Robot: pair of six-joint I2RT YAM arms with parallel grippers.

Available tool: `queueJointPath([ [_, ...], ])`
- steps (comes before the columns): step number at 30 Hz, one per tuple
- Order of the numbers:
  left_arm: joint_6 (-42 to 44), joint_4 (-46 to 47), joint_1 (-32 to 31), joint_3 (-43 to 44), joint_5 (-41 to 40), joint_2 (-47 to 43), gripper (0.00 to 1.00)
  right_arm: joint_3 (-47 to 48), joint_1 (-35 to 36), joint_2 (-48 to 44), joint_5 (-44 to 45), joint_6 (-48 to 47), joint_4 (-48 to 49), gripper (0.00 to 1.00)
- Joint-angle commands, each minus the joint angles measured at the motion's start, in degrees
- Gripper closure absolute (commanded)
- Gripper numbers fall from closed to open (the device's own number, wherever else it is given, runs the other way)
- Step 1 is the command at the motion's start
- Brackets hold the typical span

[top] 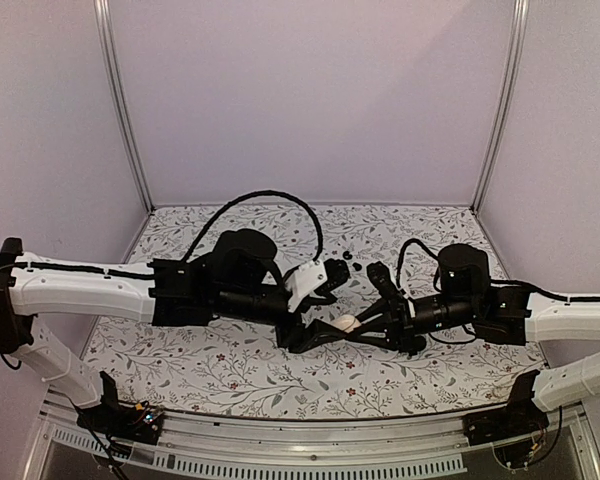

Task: Insert the wireless bluetooth earbuds into the charging case
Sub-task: Open the charging case.

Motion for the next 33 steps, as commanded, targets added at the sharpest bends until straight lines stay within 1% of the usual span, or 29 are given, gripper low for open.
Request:
queueJointPath([
  [1,-0.8,-0.6,1.5,0.2,0.0,-1.1,0.3,0.7,0.3,-0.5,-1.9,-0.6,0.1,1.0],
  [7,-1.7,-1.2,3.6,-0.3,1.2,-1.7,0.3,0.8,0.3,-1.2,-2.3,-2.3,-1.0,1.0],
  [16,-2.3,-1.5,4.6,-0.8,2.9,-1.9,0.3,1.3,0.3,-0.6,-2.4,-3.9,-2.2,1.0],
  [33,-2.6,-1.5,6.1,-1.4,2.5,-2.8,0.31,1.4,0.5,-1.4,-2.5,-4.3,-2.2,1.0],
])
